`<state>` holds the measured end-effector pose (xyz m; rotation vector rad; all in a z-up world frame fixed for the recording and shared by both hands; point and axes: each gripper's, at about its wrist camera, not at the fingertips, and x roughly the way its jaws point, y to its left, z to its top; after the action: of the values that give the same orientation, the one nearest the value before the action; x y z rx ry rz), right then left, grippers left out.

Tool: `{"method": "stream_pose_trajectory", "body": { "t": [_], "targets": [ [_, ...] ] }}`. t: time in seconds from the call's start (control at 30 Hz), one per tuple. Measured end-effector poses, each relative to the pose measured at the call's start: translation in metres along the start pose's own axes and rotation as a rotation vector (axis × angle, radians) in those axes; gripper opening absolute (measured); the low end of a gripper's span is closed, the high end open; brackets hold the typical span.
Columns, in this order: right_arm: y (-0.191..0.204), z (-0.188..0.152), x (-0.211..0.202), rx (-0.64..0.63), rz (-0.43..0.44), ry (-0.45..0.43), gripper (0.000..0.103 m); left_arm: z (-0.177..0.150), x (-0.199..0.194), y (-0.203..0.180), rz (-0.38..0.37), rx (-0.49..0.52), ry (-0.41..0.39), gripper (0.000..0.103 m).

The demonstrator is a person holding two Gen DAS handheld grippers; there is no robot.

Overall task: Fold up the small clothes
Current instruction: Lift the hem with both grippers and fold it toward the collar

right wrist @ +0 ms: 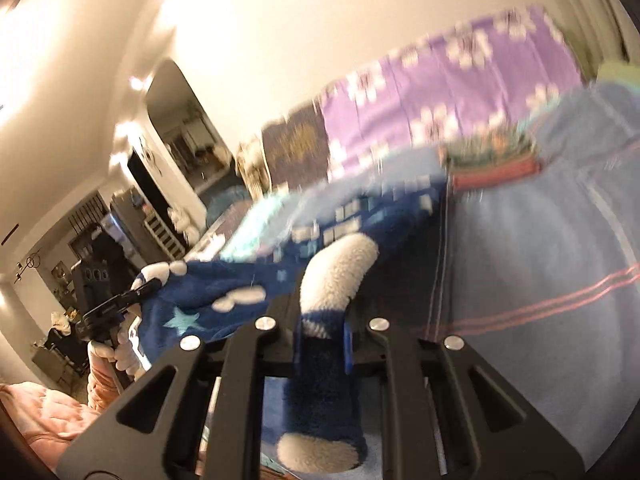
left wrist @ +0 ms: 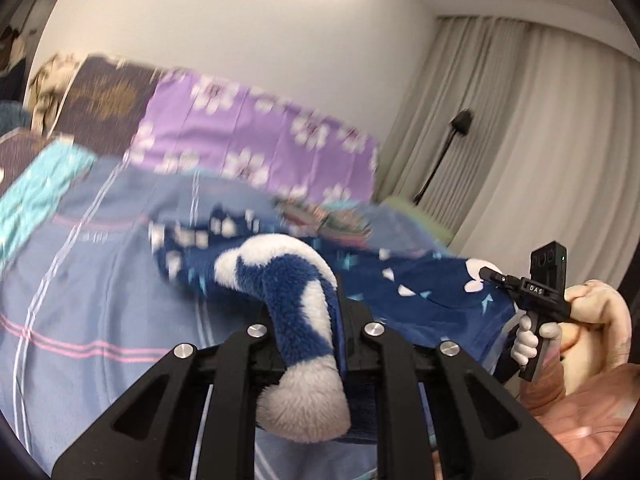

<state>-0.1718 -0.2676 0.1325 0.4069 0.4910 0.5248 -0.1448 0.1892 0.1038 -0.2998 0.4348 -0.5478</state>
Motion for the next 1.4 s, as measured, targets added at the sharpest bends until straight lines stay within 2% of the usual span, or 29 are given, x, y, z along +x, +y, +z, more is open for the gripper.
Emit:
{"method": "stream_pose_trajectory", "body": {
  "t": [0.1, 0.17, 0.23, 0.33, 0.4, 0.5, 0.73, 0.87, 0.97, 1.07, 1.13, 1.23, 1.27, 1.3, 1.33, 1.4],
  "targets": [
    [0.007, 0.004, -0.040, -0.044, -0.047, -0.081, 0.015, 0.002, -0.018, -0.017, -0.001, 0.052, -0.046, 0.016],
    [0.003, 0.005, -0.042, -0.060, -0.085, -0.073, 0.016, 0.000, -0.013, -0.018, 0.014, 0.063, -0.040, 0.016],
    [-0.013, 0.000, -0.020, -0.017, -0.092, -0.026, 0.016, -0.005, 0.006, -0.007, 0.041, 0.027, 0.000, 0.016],
    [-0.028, -0.005, 0.013, 0.006, -0.118, 0.025, 0.016, -0.015, 0.036, 0.011, 0.124, 0.000, 0.063, 0.016],
    [-0.040, -0.005, 0.032, 0.019, -0.133, 0.044, 0.016, -0.016, 0.048, 0.023, 0.133, -0.031, 0.081, 0.016],
    [-0.052, 0.001, 0.054, 0.050, -0.133, 0.042, 0.017, -0.011, 0.059, 0.033, 0.140, -0.052, 0.077, 0.016],
    [-0.068, 0.035, 0.098, 0.050, -0.108, 0.024, 0.017, 0.021, 0.091, 0.046, 0.155, -0.029, 0.071, 0.016],
    [-0.088, 0.057, 0.138, 0.074, -0.099, 0.036, 0.018, 0.042, 0.123, 0.073, 0.187, -0.060, 0.070, 0.017],
    [-0.120, 0.057, 0.190, 0.126, -0.171, 0.116, 0.020, 0.038, 0.167, 0.105, 0.237, -0.103, 0.137, 0.020],
    [-0.152, 0.031, 0.243, 0.137, -0.289, 0.255, 0.021, 0.010, 0.220, 0.134, 0.334, -0.108, 0.272, 0.022],
    [-0.159, 0.014, 0.256, 0.117, -0.344, 0.290, 0.024, -0.013, 0.240, 0.149, 0.375, -0.138, 0.333, 0.025],
    [-0.152, 0.009, 0.248, 0.063, -0.352, 0.277, 0.030, -0.017, 0.231, 0.151, 0.350, -0.143, 0.298, 0.031],
    [-0.149, 0.012, 0.243, 0.041, -0.378, 0.275, 0.035, -0.015, 0.226, 0.152, 0.335, -0.157, 0.293, 0.036],
    [-0.146, 0.014, 0.239, 0.021, -0.411, 0.268, 0.045, -0.012, 0.217, 0.153, 0.319, -0.179, 0.281, 0.039],
    [-0.141, 0.018, 0.232, -0.012, -0.454, 0.254, 0.050, -0.010, 0.211, 0.153, 0.310, -0.185, 0.274, 0.039],
    [-0.129, 0.026, 0.219, -0.046, -0.495, 0.216, 0.049, -0.007, 0.201, 0.148, 0.306, -0.181, 0.258, 0.040]
  ]
}}
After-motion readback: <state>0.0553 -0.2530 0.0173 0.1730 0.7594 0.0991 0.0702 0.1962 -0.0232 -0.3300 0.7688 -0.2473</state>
